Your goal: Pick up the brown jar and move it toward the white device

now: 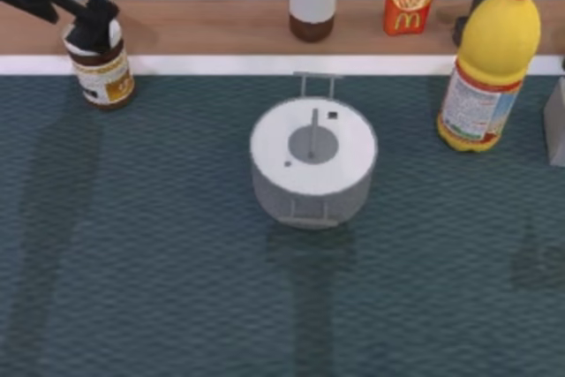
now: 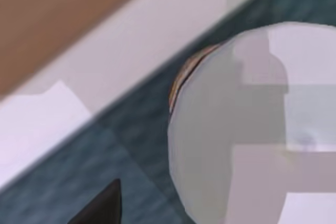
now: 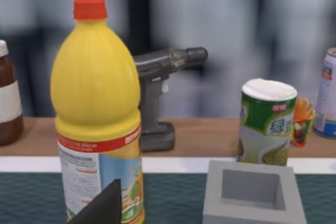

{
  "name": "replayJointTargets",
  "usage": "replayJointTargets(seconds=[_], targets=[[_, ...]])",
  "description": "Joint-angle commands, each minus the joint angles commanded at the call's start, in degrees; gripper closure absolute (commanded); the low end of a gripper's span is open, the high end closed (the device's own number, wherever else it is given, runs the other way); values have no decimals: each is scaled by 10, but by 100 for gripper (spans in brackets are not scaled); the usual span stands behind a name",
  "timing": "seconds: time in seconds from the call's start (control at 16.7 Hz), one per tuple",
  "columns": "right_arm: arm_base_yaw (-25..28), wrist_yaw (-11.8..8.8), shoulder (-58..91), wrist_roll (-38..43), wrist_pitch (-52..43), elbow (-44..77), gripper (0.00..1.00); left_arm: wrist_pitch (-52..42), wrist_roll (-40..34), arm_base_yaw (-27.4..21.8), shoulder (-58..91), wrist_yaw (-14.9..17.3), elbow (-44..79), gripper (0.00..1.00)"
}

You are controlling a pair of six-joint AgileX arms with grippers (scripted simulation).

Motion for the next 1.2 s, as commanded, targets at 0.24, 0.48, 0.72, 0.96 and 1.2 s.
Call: replayJointTargets(seconds=[0.24, 0.48, 0.72, 0.96, 1.2], targets=[[0, 0, 0, 0, 0, 0, 0, -14, 11, 1, 38, 1, 45, 0], [0, 0, 0, 0, 0, 0, 0, -13, 10, -2, 38, 0, 44, 0], [0, 0, 0, 0, 0, 0, 0, 23, 5, -4, 52, 0, 24, 0], [0, 0, 0, 0, 0, 0, 0, 67, 1, -9, 71, -1, 0, 0], [0, 0, 0, 0, 0, 0, 0, 67, 1, -9, 71, -1, 0, 8]])
